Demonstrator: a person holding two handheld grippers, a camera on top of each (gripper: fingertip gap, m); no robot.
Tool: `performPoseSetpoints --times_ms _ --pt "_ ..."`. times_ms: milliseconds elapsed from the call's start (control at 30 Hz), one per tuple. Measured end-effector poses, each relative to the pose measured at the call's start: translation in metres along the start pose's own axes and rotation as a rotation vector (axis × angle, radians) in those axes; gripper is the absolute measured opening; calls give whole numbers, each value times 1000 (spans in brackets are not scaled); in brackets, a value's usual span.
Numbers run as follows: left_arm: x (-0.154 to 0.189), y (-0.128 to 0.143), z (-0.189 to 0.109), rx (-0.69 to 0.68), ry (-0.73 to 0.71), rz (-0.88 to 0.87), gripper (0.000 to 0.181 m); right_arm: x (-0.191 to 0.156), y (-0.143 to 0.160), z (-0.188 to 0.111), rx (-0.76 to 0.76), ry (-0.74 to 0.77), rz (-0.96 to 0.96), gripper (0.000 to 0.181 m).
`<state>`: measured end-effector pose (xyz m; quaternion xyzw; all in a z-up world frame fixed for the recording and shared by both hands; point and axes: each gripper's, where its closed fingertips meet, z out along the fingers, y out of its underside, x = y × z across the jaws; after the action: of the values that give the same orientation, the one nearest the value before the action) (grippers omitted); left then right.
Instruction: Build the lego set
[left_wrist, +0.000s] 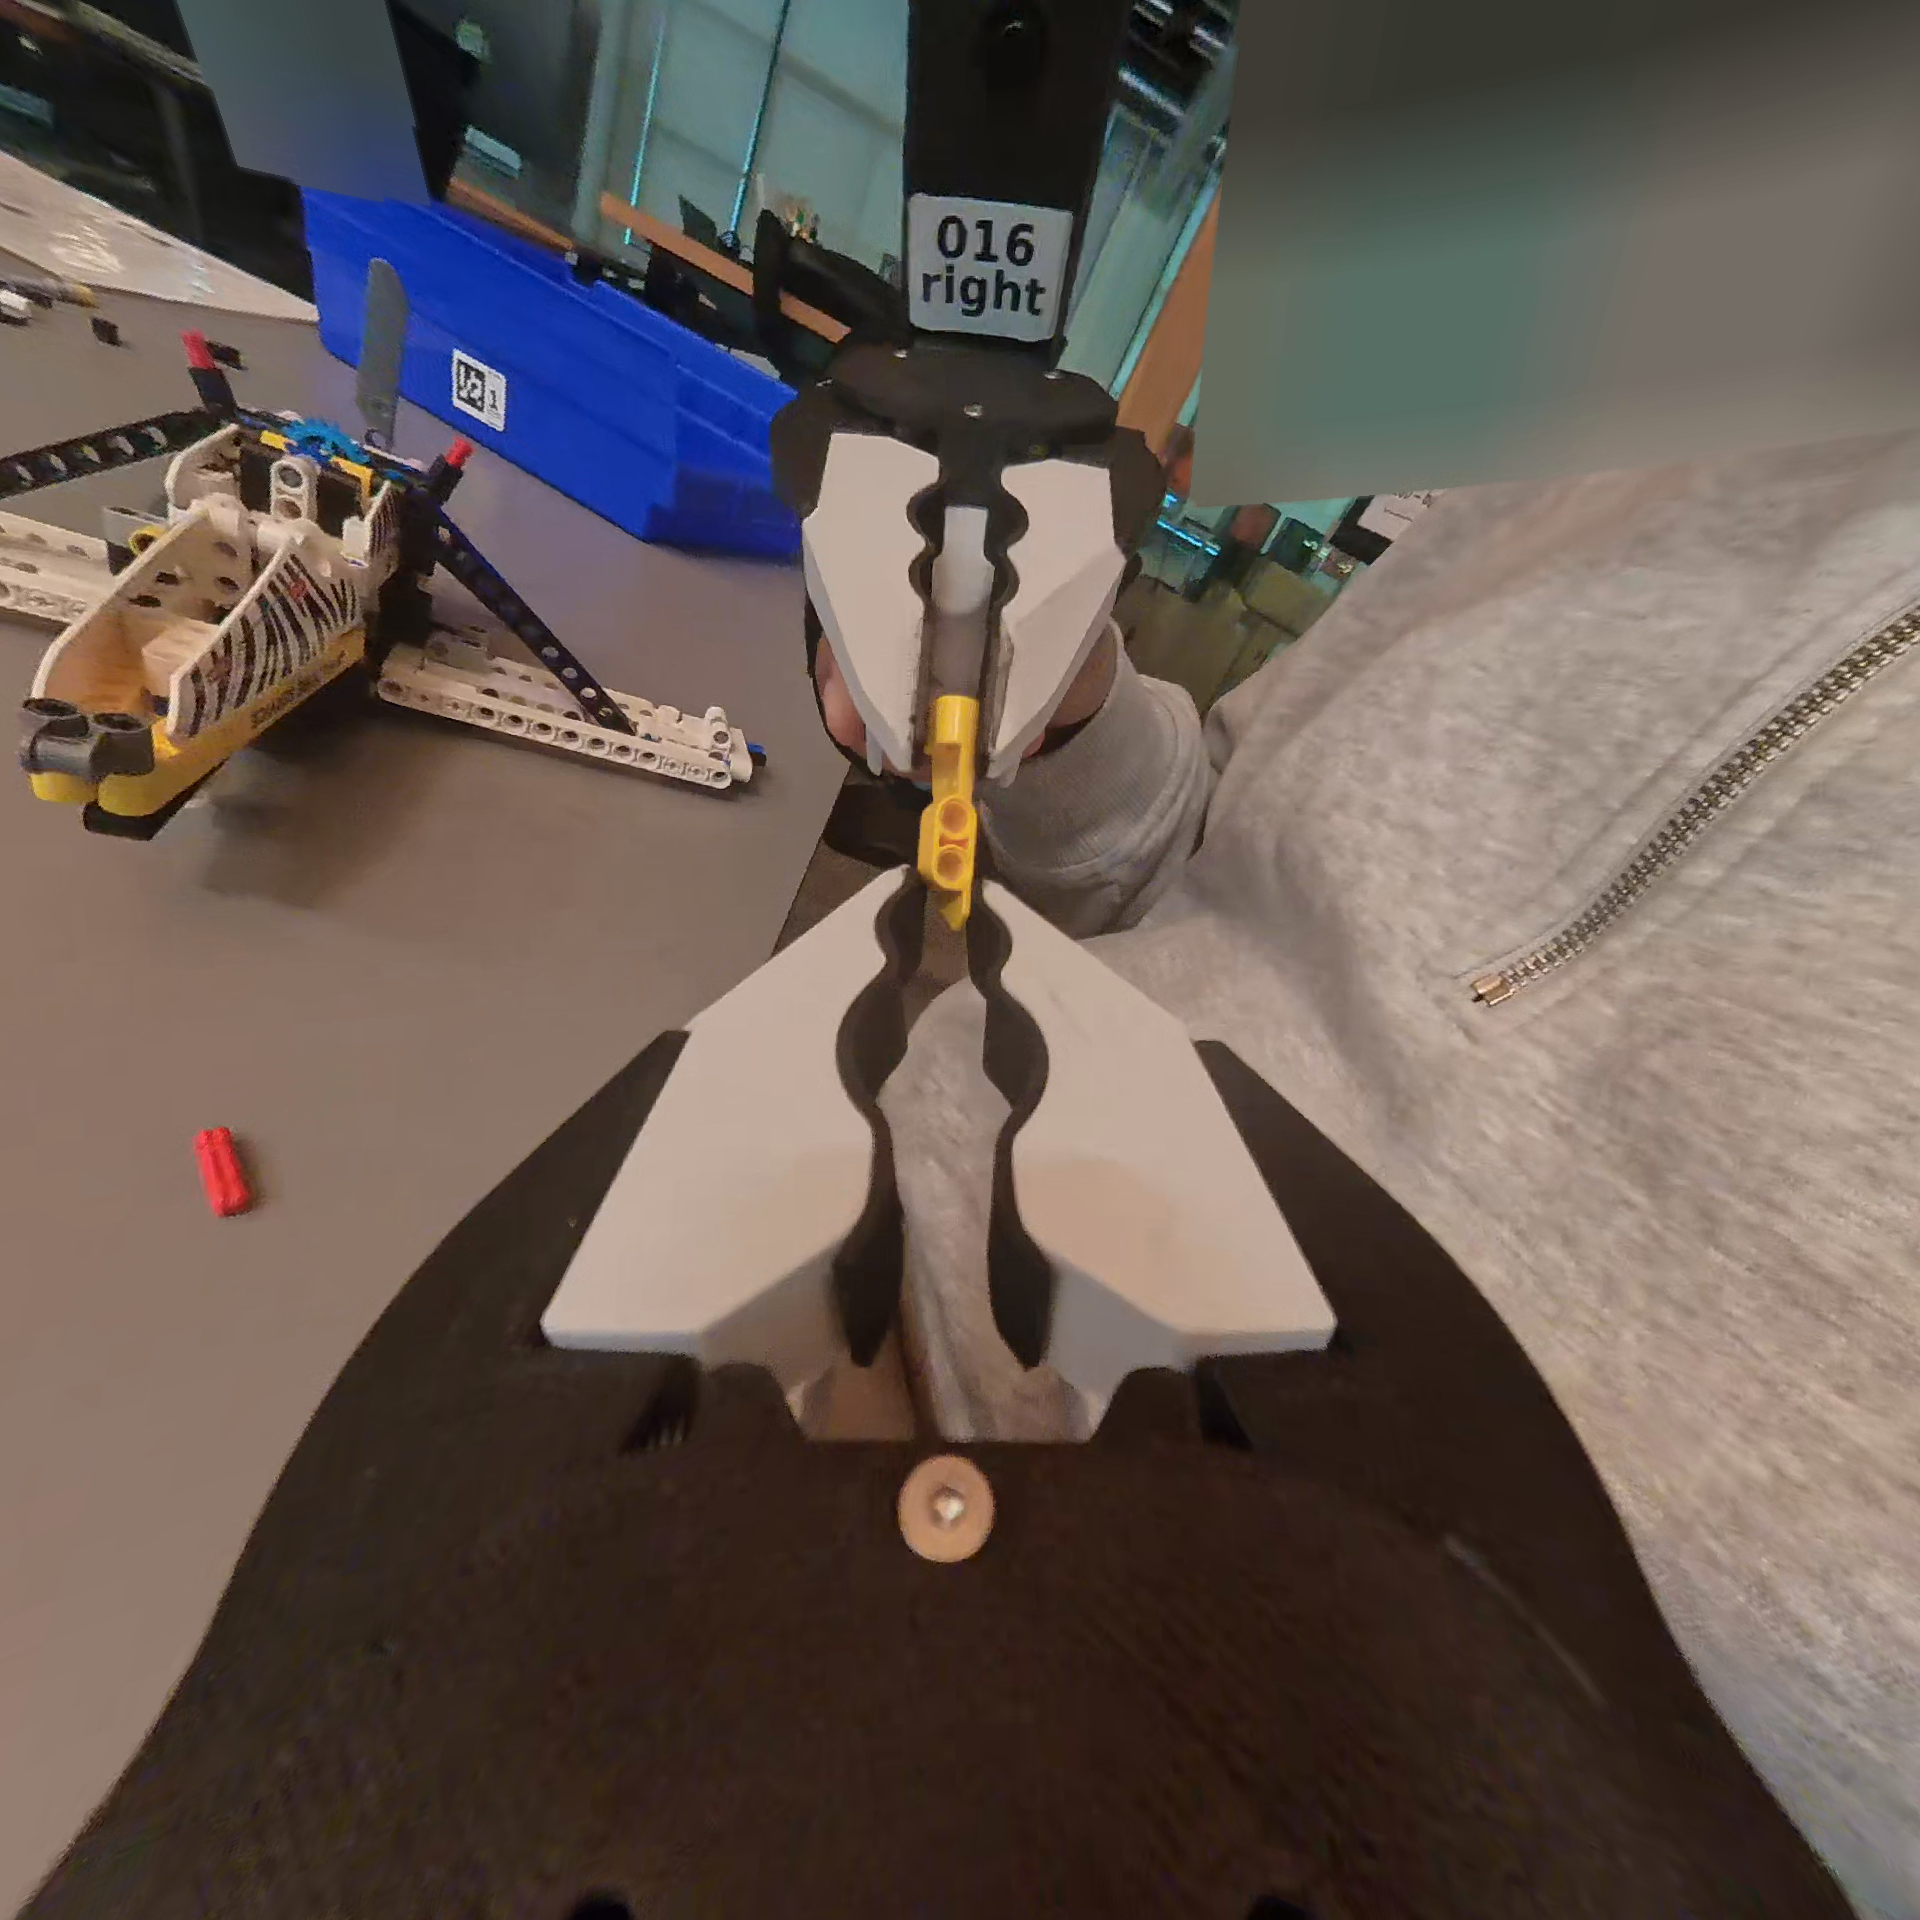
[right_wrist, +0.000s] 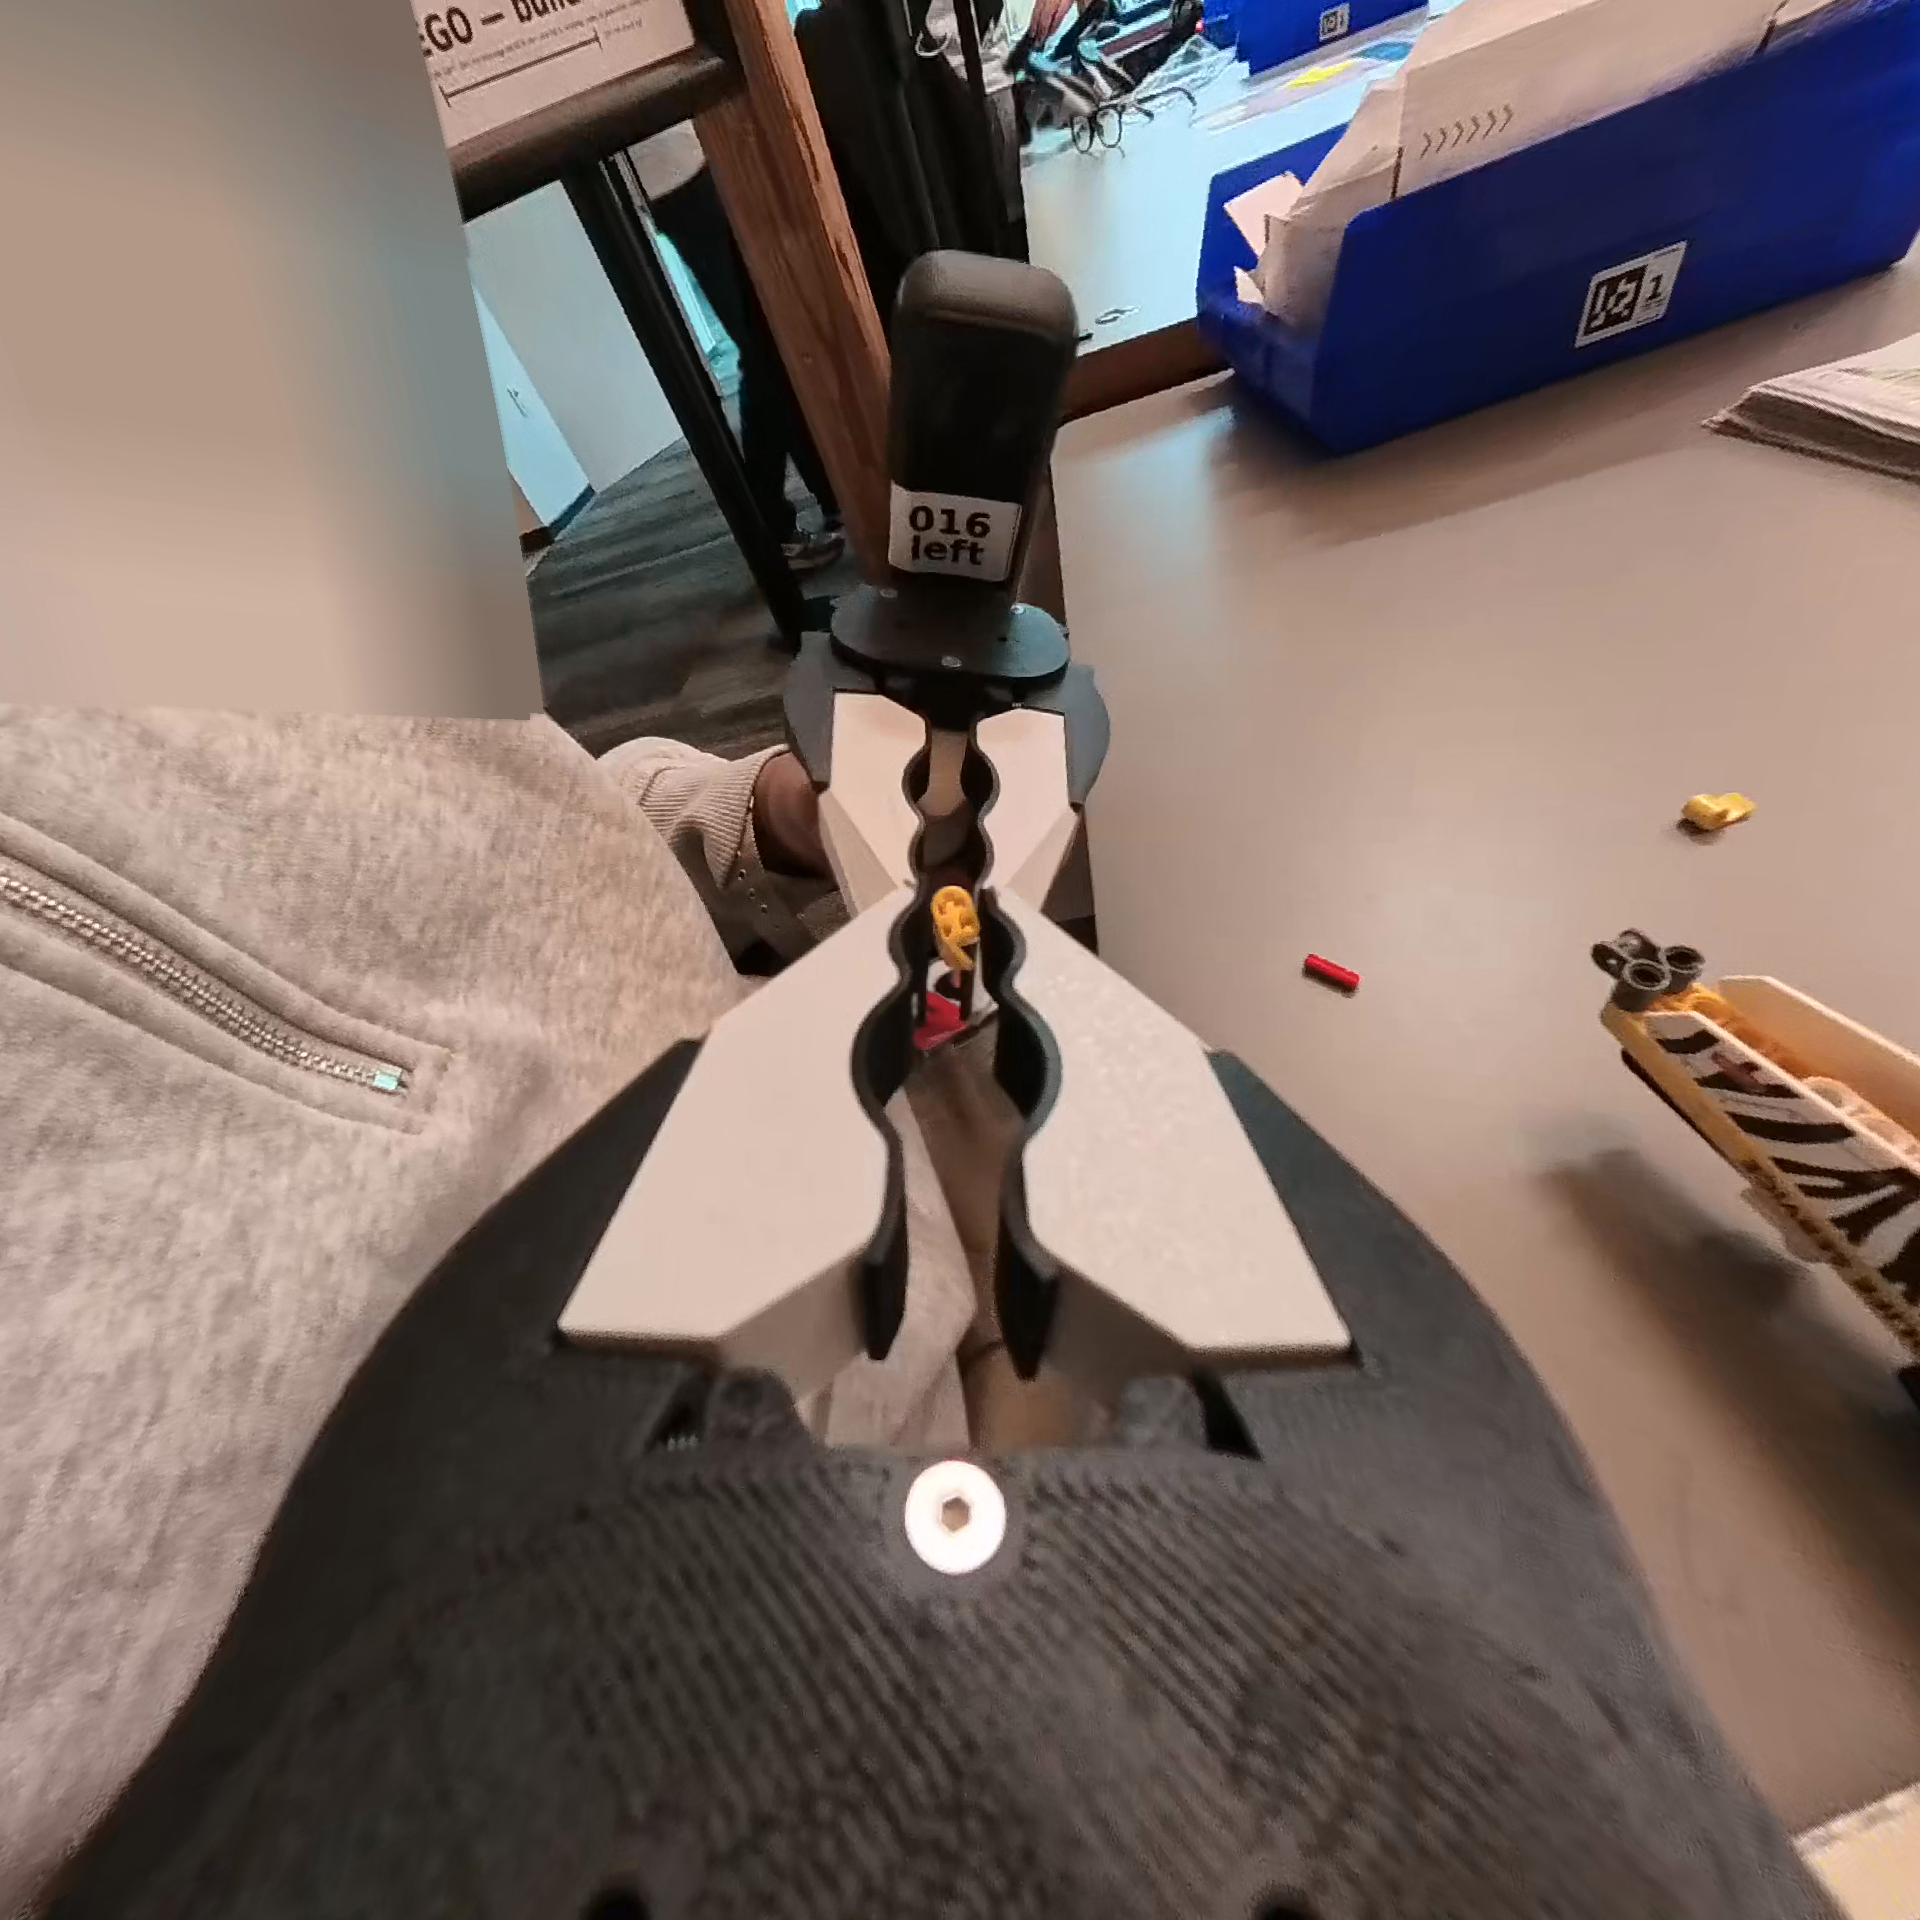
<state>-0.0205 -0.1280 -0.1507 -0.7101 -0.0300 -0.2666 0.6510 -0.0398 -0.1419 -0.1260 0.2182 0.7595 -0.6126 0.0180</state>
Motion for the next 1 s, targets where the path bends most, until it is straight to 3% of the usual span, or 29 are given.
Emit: performPoseSetpoints --times_ms 100,267,400,700,867,933,1000 --pt "-4 0 0 -2 -25 -1 4 2 -1 1 8 21 -23 6" --pt "-21 1 4 -45 -205 101 19 9 10 8 -116 141 -154 6" --pt "-27 3 7 -92 -311 222 7 13 13 13 -201 247 -279 6" --pt "-25 -7 2 -39 -318 241 4 15 0 16 -137 264 -306 11" --pt "-49 -14 -21 -12 -457 148 4 38 -19 -3 26 367 -272 57" --pt "-70 -11 -39 -14 -571 36 4 52 -12 -6 25 399 -228 57" --pt "-86 -4 -53 -32 -657 -66 4 66 3 1 -40 414 -144 44"
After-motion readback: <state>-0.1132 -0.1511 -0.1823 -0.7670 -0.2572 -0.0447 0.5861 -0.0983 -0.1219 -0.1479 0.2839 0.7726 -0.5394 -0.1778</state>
